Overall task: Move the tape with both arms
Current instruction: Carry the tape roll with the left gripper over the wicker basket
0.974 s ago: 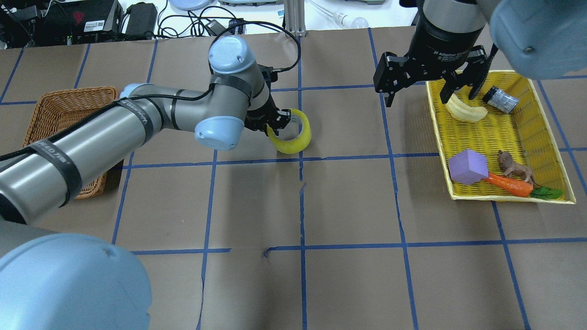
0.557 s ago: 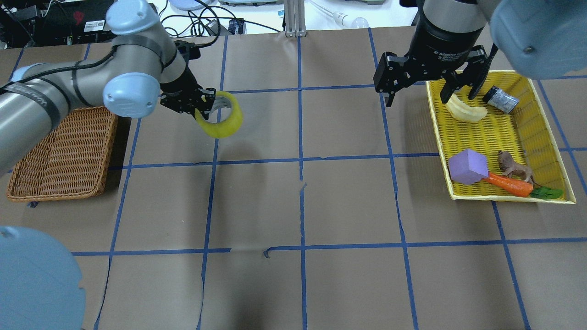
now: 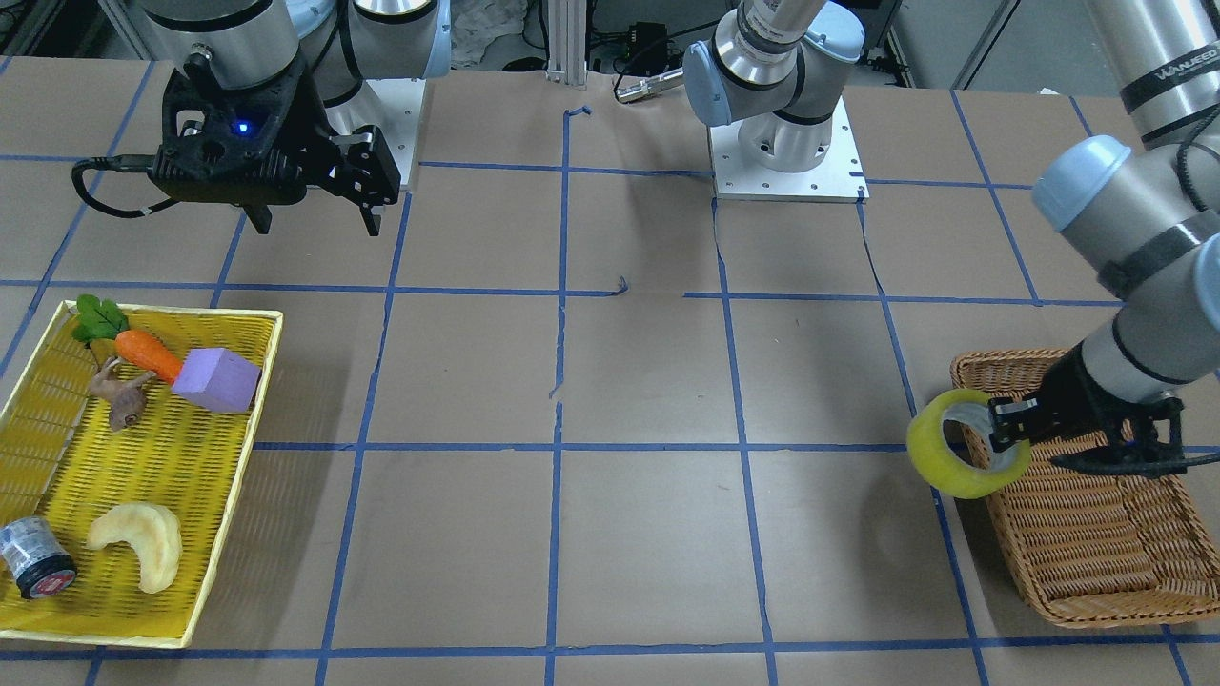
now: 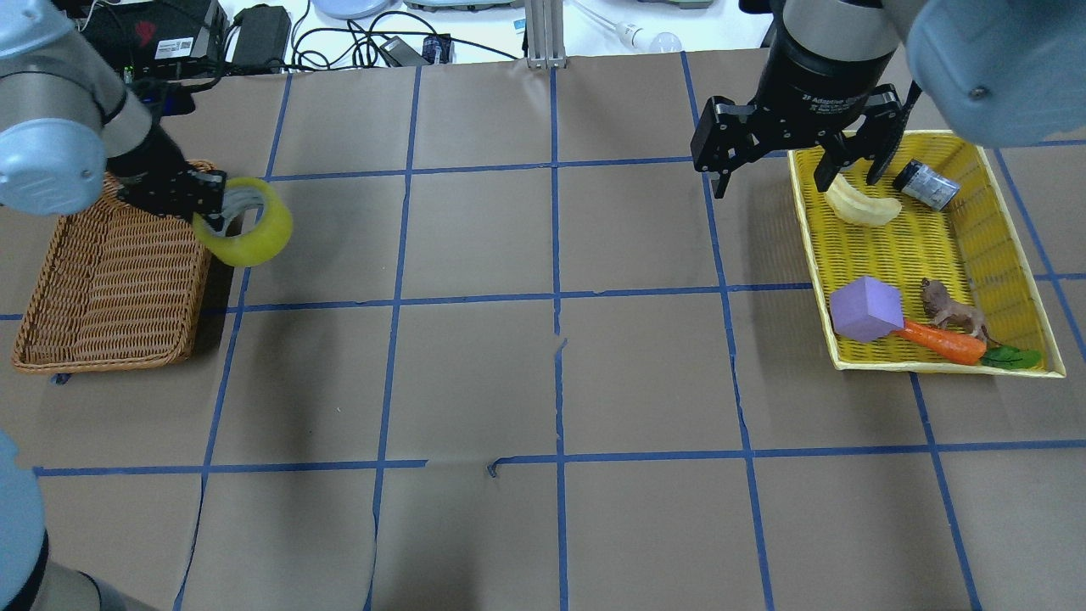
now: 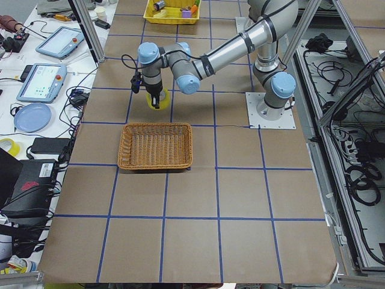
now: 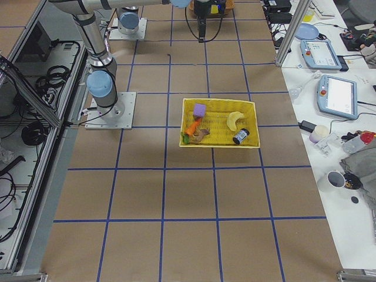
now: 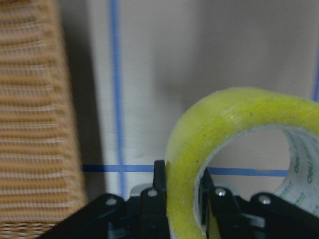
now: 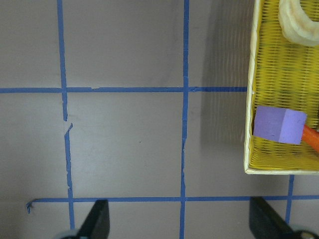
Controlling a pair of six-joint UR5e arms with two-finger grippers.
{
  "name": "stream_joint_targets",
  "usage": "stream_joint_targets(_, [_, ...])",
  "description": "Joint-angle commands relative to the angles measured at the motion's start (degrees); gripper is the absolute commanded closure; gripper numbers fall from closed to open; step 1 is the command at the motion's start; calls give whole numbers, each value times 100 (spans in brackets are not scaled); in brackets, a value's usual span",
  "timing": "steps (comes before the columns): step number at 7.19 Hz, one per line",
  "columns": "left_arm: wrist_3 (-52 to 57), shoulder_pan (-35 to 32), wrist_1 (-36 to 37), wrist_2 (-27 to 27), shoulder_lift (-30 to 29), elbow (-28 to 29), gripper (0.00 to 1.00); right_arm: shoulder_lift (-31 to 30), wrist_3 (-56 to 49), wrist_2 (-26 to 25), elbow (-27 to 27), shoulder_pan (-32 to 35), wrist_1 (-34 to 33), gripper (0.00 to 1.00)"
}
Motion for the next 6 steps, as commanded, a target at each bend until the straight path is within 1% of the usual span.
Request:
stream_joint_targets(1, [1265,799,184,-11,-133,-149,100,0,0,0,-2,7,0,0])
stream_joint_targets(3, [1470,1195,640,-11,-352,-150,100,0,0,-9,7,-11,0,0])
stream_joint_targets(4, [1845,1336,1017,-3,-518,-150,100,0,0,-9,7,-11,0,0])
stream_joint_targets(6, [2120,1478,1484,-20,-844,-150,100,17,0,9,-28,-2,-9,0])
